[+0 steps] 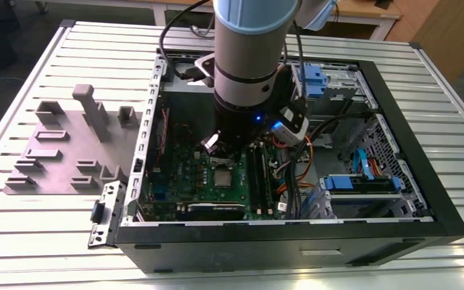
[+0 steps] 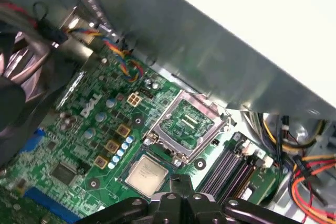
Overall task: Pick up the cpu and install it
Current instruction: 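Close the cpu cover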
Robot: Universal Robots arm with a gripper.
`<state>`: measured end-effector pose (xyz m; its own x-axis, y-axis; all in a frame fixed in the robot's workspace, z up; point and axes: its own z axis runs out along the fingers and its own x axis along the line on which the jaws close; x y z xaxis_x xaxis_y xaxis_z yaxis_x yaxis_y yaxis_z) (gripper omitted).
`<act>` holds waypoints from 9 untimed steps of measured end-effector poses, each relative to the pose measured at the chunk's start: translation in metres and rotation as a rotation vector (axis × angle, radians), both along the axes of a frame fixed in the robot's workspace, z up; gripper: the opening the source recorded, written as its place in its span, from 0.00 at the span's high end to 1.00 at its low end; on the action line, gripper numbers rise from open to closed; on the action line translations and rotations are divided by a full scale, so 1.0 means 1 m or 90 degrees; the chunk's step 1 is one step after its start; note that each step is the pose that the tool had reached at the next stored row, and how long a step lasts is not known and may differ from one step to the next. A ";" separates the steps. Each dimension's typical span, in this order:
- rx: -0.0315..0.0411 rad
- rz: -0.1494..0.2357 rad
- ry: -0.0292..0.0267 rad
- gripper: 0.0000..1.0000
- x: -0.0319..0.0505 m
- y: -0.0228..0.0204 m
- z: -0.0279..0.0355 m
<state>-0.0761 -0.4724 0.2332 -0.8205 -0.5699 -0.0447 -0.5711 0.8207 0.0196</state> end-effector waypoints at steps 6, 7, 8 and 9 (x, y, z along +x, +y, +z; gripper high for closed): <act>-0.0001 0.070 -0.0002 0.89 0.0000 0.0000 -0.0031; -0.0001 0.080 -0.0002 0.89 0.0000 0.0000 -0.0032; -0.0001 0.090 -0.0002 0.89 0.0000 0.0000 -0.0033; 0.0000 0.099 -0.0002 0.89 0.0000 0.0000 -0.0034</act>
